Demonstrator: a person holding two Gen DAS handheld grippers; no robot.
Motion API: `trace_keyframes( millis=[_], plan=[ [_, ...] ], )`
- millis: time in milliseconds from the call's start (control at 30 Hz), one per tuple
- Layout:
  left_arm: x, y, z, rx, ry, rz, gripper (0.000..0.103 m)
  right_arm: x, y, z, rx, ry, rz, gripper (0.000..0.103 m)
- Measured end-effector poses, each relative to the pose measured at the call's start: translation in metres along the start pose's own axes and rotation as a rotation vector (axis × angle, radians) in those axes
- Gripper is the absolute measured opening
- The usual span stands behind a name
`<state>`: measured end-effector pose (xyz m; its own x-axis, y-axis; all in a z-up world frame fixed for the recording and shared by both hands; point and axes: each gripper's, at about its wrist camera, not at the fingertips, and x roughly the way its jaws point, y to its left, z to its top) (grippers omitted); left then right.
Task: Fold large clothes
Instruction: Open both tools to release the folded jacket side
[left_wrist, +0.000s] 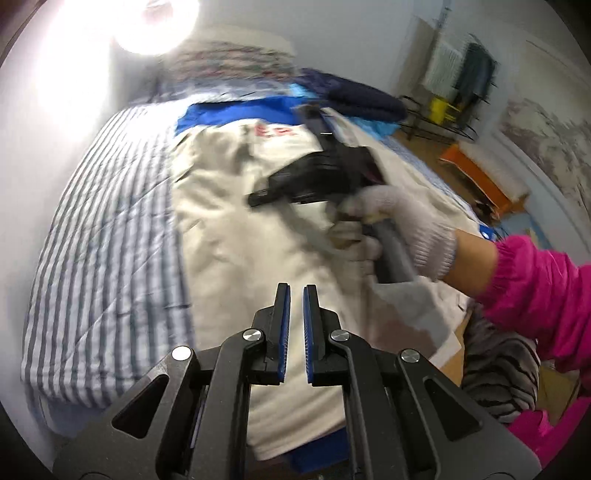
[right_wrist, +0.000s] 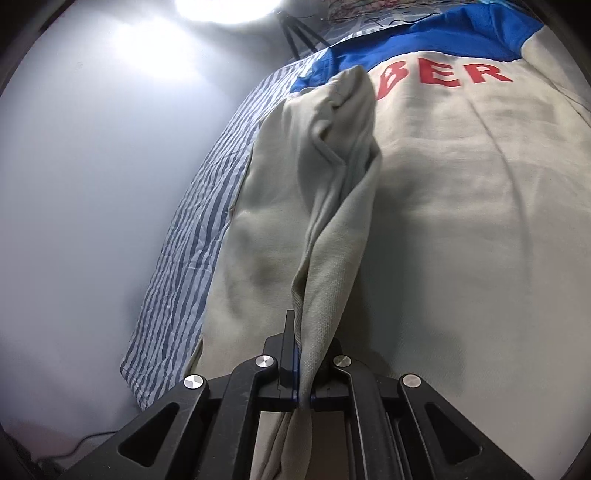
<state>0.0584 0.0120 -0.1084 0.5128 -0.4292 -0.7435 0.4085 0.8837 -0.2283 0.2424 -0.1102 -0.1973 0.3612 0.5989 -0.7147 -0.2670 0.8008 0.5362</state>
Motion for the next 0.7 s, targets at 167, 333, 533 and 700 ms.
trace_keyframes(
  millis=[167,333,533,700],
  plan=[
    [0.022,0.02,-0.011,-0.084,0.096,-0.016,0.003,0.006,0.002,-0.003,-0.055,0.031,-0.07,0.006],
    [0.053,0.003,-0.048,-0.059,0.235,-0.095,0.003,-0.015,0.001,-0.008,-0.08,0.041,-0.097,0.032],
    [0.073,-0.023,-0.074,0.089,0.285,-0.029,0.003,-0.073,-0.004,-0.018,-0.112,-0.015,-0.043,0.032],
    [0.052,-0.029,-0.056,0.071,0.231,-0.071,0.003,-0.126,-0.006,-0.029,-0.142,-0.097,-0.034,0.037]
  ],
)
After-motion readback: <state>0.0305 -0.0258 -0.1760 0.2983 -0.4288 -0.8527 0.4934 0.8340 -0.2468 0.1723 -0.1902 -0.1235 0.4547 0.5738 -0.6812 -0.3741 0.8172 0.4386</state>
